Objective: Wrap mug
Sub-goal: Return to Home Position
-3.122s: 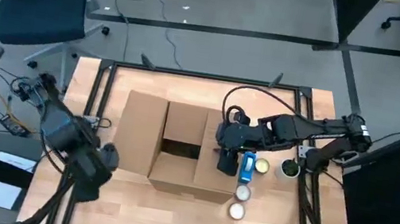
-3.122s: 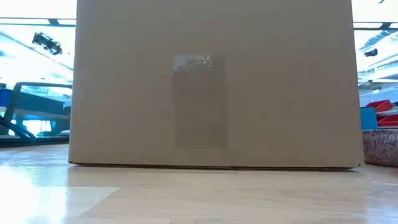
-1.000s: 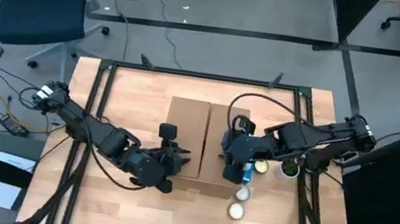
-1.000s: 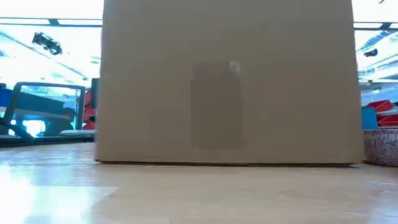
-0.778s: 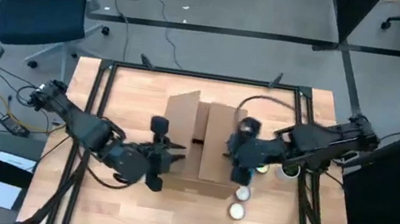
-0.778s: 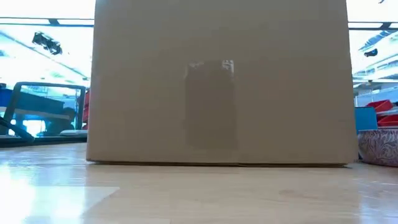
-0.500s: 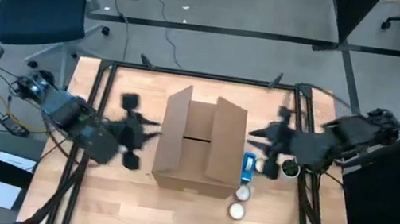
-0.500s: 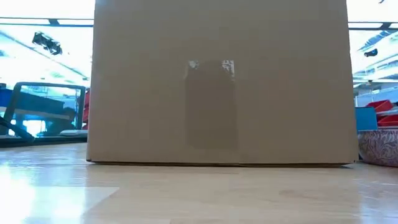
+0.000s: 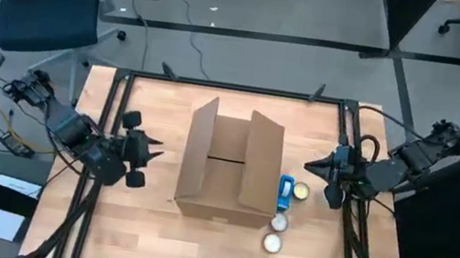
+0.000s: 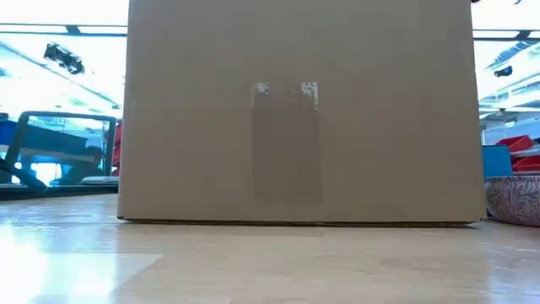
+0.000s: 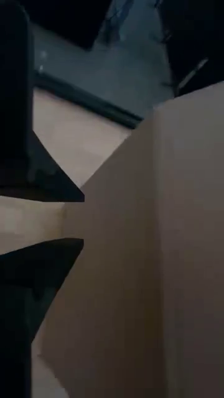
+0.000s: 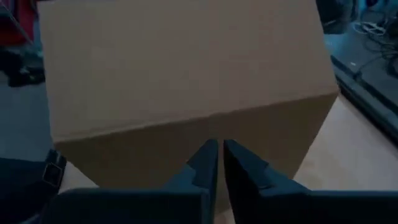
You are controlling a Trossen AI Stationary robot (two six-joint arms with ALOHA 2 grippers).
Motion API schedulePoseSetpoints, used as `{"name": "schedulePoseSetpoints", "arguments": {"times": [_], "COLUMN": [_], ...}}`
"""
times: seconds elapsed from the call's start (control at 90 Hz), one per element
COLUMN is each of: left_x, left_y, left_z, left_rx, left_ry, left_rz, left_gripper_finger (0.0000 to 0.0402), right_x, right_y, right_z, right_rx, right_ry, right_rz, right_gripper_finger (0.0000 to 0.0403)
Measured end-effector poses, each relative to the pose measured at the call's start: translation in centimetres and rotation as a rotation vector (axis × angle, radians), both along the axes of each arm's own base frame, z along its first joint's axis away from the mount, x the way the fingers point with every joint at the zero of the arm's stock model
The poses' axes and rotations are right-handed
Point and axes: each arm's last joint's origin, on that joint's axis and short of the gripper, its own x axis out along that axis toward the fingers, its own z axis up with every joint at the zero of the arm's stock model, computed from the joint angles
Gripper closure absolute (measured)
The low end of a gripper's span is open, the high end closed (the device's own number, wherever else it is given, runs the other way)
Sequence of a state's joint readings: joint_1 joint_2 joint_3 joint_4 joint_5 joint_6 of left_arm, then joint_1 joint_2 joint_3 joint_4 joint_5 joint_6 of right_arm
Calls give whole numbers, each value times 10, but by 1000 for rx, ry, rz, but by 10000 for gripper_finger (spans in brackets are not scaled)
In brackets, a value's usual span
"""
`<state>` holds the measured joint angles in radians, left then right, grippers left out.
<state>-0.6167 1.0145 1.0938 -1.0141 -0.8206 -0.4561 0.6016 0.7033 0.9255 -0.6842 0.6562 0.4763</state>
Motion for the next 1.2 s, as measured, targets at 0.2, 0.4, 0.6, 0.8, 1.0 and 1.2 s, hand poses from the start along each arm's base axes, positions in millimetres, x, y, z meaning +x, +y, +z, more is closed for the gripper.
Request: {"name": "schedulePoseSetpoints", "arguments": {"times": [0.2,0.4,0.6,0.8,1.0,1.2], "left_x": [-3,1,-2,-13,-19,-23], "left_y": [9,23,48,66,75,76], "left_z": [-69,-116,-133,-153,-162,-157], "left_rx": [-10,-85,-94,-209,-201,-194], "left_ry": [-151,-275,-322,-410,-495,-517], "left_rz": [64,35,87,22,5,-81], "left_gripper_finger": [312,312,312,328,363,387], "right_x": [-6,2,7,3,-14,-24], "right_y": [-6,-18,-43,-59,-72,-72], "right_z": [-66,-115,-138,-147,-130,-149], "right_rx": [113,166,139,104,-6,-27], "right_ry": [-92,-262,-319,-309,-424,-512], "right_rz": [24,27,2,47,-16,-11], "right_gripper_finger": [403,403,403,403,403,403]}}
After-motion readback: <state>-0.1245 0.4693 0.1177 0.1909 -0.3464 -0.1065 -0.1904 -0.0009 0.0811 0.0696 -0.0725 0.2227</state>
